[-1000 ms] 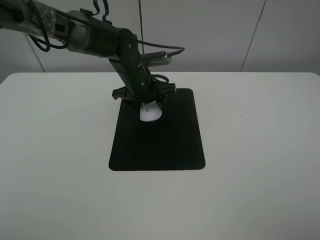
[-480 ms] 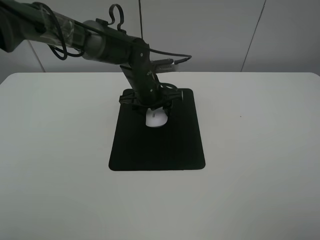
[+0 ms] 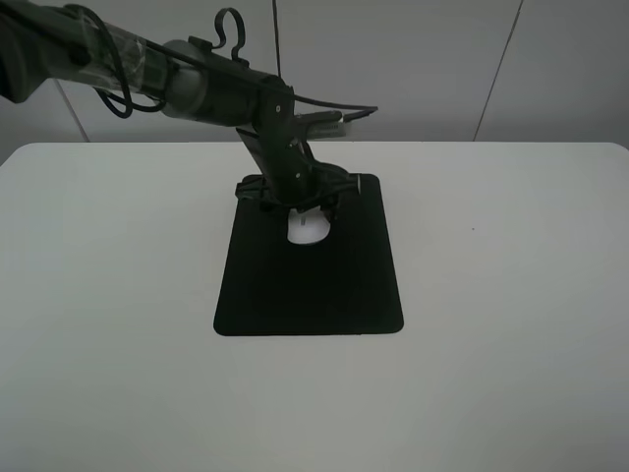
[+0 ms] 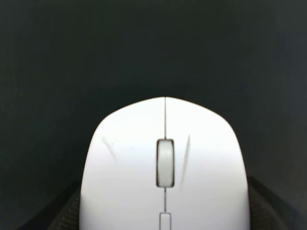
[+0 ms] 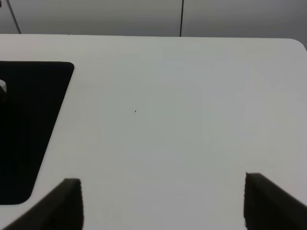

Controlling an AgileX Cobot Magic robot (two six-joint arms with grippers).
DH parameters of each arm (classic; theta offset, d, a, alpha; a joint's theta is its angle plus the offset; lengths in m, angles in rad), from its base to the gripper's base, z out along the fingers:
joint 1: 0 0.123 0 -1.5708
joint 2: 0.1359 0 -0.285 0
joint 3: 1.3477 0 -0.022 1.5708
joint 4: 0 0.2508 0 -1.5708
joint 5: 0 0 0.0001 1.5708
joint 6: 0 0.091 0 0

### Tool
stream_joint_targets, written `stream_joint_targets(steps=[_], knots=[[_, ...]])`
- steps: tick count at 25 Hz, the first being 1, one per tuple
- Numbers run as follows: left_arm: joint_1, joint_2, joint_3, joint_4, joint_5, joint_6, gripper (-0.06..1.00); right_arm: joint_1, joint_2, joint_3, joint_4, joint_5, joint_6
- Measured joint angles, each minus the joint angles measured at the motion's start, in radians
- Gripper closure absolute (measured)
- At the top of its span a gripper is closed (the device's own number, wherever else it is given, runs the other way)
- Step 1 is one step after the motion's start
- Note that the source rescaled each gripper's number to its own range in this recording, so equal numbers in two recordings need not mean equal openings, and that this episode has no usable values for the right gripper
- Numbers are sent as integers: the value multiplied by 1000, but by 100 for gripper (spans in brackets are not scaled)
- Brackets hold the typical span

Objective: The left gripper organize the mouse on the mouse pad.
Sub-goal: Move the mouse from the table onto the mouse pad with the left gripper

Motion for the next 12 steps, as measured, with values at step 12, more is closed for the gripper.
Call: stream_joint_targets(steps=[12], knots=[[0, 0, 0, 35, -10, 4, 68, 0, 0, 0, 0, 0, 0]])
